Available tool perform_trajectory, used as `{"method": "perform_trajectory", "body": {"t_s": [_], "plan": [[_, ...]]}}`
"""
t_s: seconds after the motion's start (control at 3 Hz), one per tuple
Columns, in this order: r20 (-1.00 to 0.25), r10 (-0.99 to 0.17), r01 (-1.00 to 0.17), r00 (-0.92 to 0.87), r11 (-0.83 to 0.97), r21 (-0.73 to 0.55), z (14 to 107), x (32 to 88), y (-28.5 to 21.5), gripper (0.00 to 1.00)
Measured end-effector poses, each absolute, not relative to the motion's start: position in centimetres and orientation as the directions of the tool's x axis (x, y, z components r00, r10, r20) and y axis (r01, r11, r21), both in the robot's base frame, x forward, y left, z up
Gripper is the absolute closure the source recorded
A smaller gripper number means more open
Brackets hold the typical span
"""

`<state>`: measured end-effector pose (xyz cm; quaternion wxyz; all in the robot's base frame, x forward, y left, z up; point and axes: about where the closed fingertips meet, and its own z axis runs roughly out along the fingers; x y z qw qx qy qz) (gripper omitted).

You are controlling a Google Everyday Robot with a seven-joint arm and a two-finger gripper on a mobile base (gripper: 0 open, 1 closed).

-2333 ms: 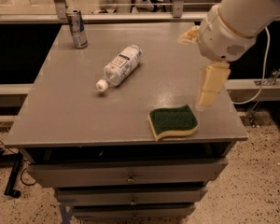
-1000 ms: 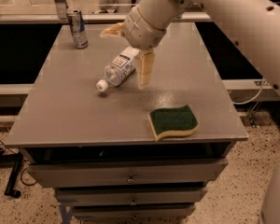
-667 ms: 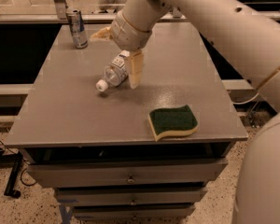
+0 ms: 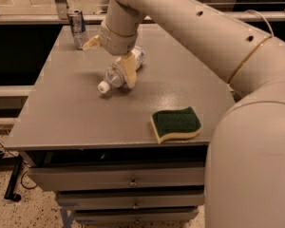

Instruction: Place blue plastic bottle upright

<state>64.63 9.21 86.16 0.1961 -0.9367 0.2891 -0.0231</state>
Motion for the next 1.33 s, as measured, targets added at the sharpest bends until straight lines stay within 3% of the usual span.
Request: {"method": "perform_trajectory", "body": {"t_s": [0.33, 1.0, 1.33], "plan": [[-0.006, -0.541, -0.508, 0.841, -0.785, -0.354, 85.5, 66.0, 8.7, 0.18], [0.067, -0.504, -0.467, 0.861, -0.836, -0.288, 85.2, 66.0, 7.8, 0.64], [0.08, -0.535, -0.507, 0.841, -0.832, -0.228, 85.8, 64.8, 7.4, 0.88]]}}
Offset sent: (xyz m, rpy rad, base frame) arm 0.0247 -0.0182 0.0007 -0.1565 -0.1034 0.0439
